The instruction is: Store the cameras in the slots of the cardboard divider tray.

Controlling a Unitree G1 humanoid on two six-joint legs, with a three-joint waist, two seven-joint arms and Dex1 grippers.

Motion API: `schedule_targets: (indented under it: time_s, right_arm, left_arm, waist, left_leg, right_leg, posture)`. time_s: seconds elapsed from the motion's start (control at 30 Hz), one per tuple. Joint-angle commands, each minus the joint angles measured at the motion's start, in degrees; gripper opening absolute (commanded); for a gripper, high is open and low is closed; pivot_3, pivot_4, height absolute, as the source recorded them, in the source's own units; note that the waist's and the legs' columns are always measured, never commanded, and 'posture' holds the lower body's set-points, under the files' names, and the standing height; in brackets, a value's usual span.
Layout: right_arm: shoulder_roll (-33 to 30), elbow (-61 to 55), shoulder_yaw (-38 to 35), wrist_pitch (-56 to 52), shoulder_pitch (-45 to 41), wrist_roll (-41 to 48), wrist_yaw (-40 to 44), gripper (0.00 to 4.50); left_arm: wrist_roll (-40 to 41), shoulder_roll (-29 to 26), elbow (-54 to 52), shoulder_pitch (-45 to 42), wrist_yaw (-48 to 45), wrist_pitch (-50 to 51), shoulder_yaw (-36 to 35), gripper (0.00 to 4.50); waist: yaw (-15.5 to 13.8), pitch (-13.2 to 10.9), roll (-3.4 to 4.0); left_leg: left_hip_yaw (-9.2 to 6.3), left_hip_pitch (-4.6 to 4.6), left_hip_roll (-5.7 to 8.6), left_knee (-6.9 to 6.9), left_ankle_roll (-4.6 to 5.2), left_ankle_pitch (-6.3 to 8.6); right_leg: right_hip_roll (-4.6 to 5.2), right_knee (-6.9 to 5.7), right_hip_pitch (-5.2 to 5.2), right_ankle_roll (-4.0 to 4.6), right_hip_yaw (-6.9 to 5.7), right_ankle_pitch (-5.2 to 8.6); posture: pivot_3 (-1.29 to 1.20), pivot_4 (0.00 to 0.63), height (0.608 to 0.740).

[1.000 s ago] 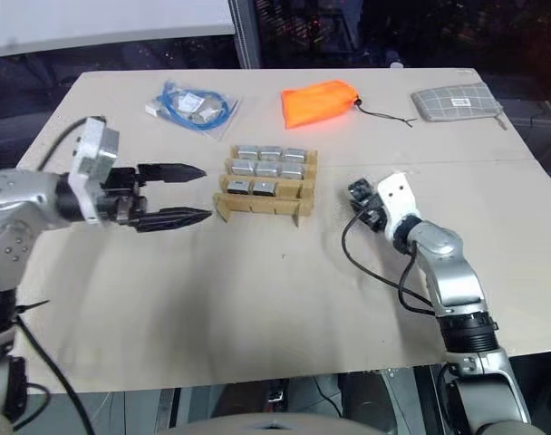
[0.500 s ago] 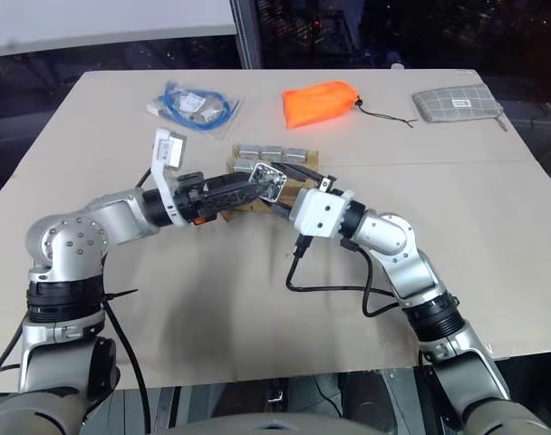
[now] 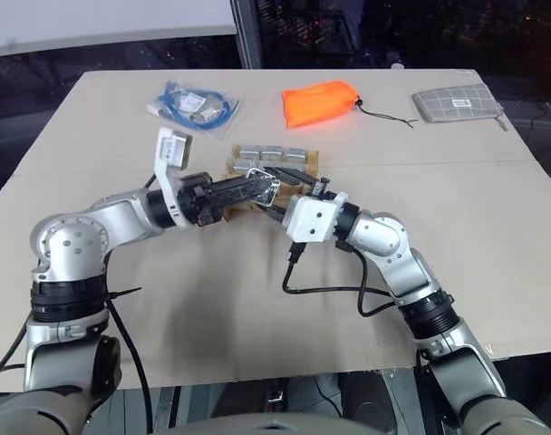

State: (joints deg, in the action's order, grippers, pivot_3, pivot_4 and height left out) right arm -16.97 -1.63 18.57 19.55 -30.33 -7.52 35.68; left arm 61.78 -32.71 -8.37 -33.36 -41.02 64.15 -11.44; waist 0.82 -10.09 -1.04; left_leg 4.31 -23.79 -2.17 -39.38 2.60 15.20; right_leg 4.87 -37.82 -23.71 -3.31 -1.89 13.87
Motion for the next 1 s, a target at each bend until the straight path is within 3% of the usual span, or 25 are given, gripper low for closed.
schedule_targets:
  time_s: [0.03, 0.07, 0.23, 0.27, 0.37, 0.47, 0.6, 0.67, 0.83, 1.0]
  right_arm:
    - [0.4, -3.4, -0.5, 0.2, -1.3, 0.1, -0.6, 1.96]
    - [0.3, -3.9, -0.6, -0.9, -1.1, 0.4, -0.3, 1.96]
    - [-0.7, -5.9, -2.4, -7.5, 0.0, 2.8, 0.4, 4.25]
    - [-1.6, -6.6, -3.0, -9.3, 0.5, 3.8, 1.4, 4.45]
    - [-4.7, -10.2, -7.0, -16.2, 2.6, 9.5, 3.5, 4.45]
    - [-9.4, -16.4, -12.0, -33.5, 3.8, 20.6, 7.6, 4.45]
    - [-23.7, -26.7, -17.6, -57.3, 4.4, 32.7, 13.9, 4.45]
    - [-27.7, -30.8, -21.8, -69.4, 4.4, 39.0, 11.3, 4.45]
    - [-28.8, -38.1, -30.3, -89.0, 4.8, 51.3, 4.0, 4.45]
    - [-28.2, -43.2, -33.1, -96.5, 3.7, 55.6, -2.6, 4.45]
  left_arm:
    - [0.5, 0.4, -1.1, -1.2, 0.3, -0.3, -0.1, 0.77]
    - [0.1, 0.4, -0.8, -1.5, 0.1, -0.5, 0.3, 0.77]
    - [-3.9, -0.3, 2.0, -4.1, -3.3, -3.2, 3.1, 0.78]
    - [-4.8, -0.7, 2.7, -4.9, -4.7, -3.9, 3.8, 0.78]
    - [-9.2, -2.0, 6.1, -8.1, -9.9, -7.3, 7.1, 0.78]
    - [-16.1, -3.0, 12.2, -12.7, -16.8, -13.7, 11.7, 0.78]
    - [-34.2, -4.1, 26.3, -20.9, -28.8, -34.8, 23.5, 0.78]
    - [-40.9, -2.5, 34.6, -25.8, -32.3, -44.8, 26.9, 0.78]
    - [-53.6, 2.0, 53.1, -34.5, -35.8, -65.7, 31.7, 0.78]
    - [-59.7, 6.4, 65.3, -39.5, -39.9, -76.8, 32.8, 0.78]
  waist:
    - [0.0, 0.0, 0.00]
    - [0.0, 0.0, 0.00]
    - [-0.1, 0.0, 0.00]
    - [-0.2, 0.0, 0.00]
    - [-0.3, 0.0, 0.00]
    - [-0.4, 0.0, 0.00]
    - [-1.0, 0.0, 0.03]
    - [-1.5, 0.0, 0.02]
    - [-1.7, 0.0, -0.01]
    - [-1.6, 0.0, -0.02]
  left_leg:
    - [0.00, 0.00, 0.00, 0.00, 0.00, 0.00]
    - [0.00, 0.00, 0.00, 0.00, 0.00, 0.00]
    - [-0.02, -0.01, 0.02, 0.00, -0.01, 0.00]
    - [-0.02, -0.01, 0.04, 0.00, -0.01, 0.00]
    - [-0.05, -0.03, 0.06, -0.01, 0.00, 0.00]
    - [-0.03, -0.04, 0.06, -0.01, 0.00, 0.00]
    - [0.04, -0.06, 0.08, 0.00, 0.02, 0.00]
    - [0.24, -0.07, 0.08, 0.02, 0.03, 0.01]
    - [0.26, -0.18, 0.03, 0.08, 0.09, 0.05]
    - [0.13, -0.48, 0.07, -0.03, 0.25, 0.14]
  right_leg:
    - [0.00, 0.00, 0.00, 0.00, 0.00, 0.00]
    - [0.00, 0.00, 0.00, 0.00, 0.00, 0.00]
    - [0.00, 0.00, 0.00, 0.00, -0.02, 0.00]
    - [0.00, 0.00, 0.01, 0.00, -0.02, 0.00]
    - [0.00, 0.03, 0.03, 0.00, -0.08, 0.00]
    - [-0.01, 0.05, 0.03, 0.00, -0.09, 0.00]
    - [-0.02, 0.08, 0.04, 0.01, -0.12, 0.00]
    - [-0.05, 0.17, 0.04, 0.01, -0.16, 0.00]
    - [-0.09, 0.28, 0.01, 0.02, -0.17, 0.01]
    - [-0.02, 0.37, -0.14, 0.00, -0.24, -0.01]
  posture:
    - [0.00, 0.150, 0.740]
    - [0.00, 0.150, 0.740]
    - [0.00, 0.150, 0.740]
    - [0.00, 0.150, 0.740]
    - [0.00, 0.150, 0.740]
    - [0.00, 0.150, 0.740]
    - [0.00, 0.150, 0.740]
    - [0.00, 0.150, 0.740]
    - [0.00, 0.150, 0.740]
    - [0.00, 0.150, 0.740]
